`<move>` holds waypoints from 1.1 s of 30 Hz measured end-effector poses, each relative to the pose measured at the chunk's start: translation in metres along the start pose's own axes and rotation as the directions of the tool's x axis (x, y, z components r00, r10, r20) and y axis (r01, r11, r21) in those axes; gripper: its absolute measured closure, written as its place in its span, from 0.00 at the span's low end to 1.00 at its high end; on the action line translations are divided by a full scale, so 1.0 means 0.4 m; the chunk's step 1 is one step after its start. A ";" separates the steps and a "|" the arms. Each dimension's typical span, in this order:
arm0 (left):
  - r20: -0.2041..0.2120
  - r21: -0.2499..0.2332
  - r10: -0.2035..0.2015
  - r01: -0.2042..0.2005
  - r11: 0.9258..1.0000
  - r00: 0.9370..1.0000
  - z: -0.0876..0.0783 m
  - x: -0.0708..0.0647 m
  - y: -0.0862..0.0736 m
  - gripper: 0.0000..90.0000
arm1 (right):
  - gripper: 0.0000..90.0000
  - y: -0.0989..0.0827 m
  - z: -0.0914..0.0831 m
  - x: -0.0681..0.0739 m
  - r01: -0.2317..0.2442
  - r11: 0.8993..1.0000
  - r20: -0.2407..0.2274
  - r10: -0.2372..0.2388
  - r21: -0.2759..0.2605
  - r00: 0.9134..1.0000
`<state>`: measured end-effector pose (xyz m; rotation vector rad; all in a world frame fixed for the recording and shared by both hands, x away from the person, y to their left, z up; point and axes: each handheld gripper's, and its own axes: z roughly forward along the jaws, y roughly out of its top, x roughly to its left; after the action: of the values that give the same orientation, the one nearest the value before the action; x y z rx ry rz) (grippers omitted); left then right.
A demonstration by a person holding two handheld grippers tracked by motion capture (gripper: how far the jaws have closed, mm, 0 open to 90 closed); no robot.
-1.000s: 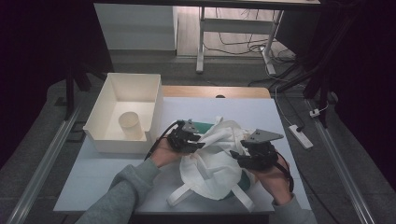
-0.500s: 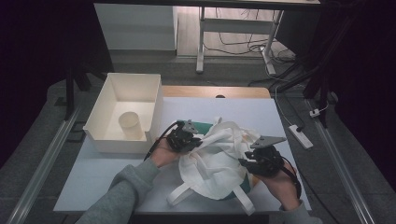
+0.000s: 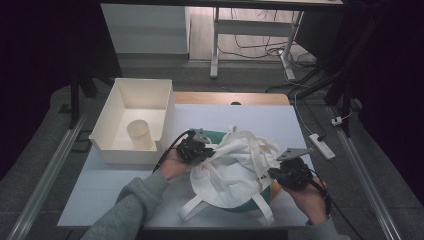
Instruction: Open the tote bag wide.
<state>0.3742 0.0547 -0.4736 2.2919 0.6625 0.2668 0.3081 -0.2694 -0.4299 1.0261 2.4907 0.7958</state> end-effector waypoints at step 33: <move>0.024 0.010 -0.026 0.026 1.000 0.999 0.017 0.007 -0.012 0.94 | 0.93 -0.129 0.073 -0.165 -0.175 0.984 0.116 0.171 0.024 0.978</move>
<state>0.3770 0.0551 -0.4819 2.2907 0.6826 0.2238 0.3398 -0.3365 -0.4785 1.2771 2.3506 0.7251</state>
